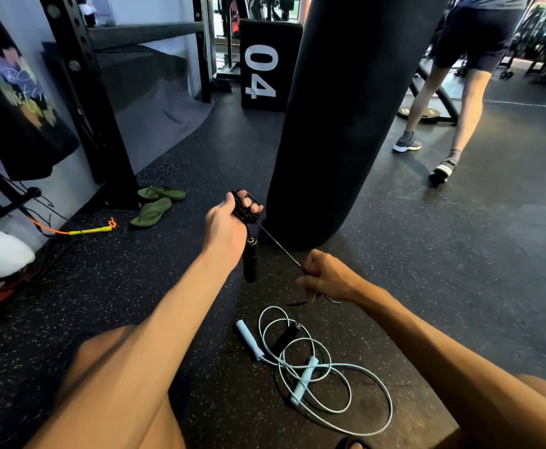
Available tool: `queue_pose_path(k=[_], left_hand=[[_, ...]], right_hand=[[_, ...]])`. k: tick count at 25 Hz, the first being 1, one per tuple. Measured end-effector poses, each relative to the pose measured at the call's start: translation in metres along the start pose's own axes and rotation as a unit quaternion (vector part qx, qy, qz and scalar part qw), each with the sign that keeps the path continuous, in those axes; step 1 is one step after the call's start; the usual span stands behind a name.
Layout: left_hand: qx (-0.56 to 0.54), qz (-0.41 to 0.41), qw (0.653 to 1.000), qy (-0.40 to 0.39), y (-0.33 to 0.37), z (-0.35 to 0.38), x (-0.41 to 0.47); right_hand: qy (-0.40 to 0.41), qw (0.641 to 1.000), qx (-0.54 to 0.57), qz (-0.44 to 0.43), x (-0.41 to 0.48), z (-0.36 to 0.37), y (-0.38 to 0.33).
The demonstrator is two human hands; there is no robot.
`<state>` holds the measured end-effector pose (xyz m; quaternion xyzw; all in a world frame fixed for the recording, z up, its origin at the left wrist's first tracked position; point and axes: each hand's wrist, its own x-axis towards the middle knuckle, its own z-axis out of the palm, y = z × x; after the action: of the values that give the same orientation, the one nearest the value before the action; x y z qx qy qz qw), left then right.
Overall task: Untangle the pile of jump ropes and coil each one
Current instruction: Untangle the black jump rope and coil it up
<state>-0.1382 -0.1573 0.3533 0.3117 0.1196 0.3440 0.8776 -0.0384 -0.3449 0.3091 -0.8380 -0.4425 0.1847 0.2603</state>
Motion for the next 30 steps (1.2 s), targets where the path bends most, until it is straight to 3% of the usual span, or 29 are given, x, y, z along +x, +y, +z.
queue_pose_path(k=[3,7,11,13,16,21,23,25,28,30], left_hand=[[0.168,0.097,0.980,0.037,-0.014,-0.010,0.006],[0.447,0.183,0.876,-0.006,-0.022,-0.021,0.002],[0.601,0.139,0.782,-0.084,-0.025,-0.027,0.000],[0.622,0.090,0.767,-0.130,-0.028,-0.024,-0.005],[0.601,0.013,0.777,-0.187,-0.027,-0.016,-0.013],[0.540,-0.105,0.807,-0.216,-0.013,-0.004,-0.021],[0.449,-0.157,0.850,-0.226,-0.010,-0.005,-0.022],[0.339,-0.190,0.897,-0.213,-0.007,-0.003,-0.022],[0.146,-0.204,0.957,-0.143,0.005,0.001,-0.017],[0.030,-0.185,0.975,-0.117,0.014,-0.002,-0.010]], right_hand=[[-0.008,0.999,-0.023,-0.041,-0.003,0.004,-0.005],[0.047,0.986,-0.073,-0.143,-0.005,0.001,-0.013],[0.132,0.969,-0.082,-0.194,-0.006,-0.007,-0.019],[0.170,0.963,-0.064,-0.200,-0.005,-0.011,-0.020],[0.201,0.961,-0.020,-0.188,-0.004,-0.016,-0.025],[0.174,0.973,-0.014,-0.150,-0.007,-0.017,-0.031],[0.153,0.979,0.029,-0.131,-0.008,-0.023,-0.034],[0.094,0.981,0.143,-0.096,-0.010,-0.032,-0.032],[-0.016,0.946,0.323,-0.009,-0.017,-0.033,-0.024],[-0.040,0.923,0.382,0.030,-0.018,-0.025,-0.019]])
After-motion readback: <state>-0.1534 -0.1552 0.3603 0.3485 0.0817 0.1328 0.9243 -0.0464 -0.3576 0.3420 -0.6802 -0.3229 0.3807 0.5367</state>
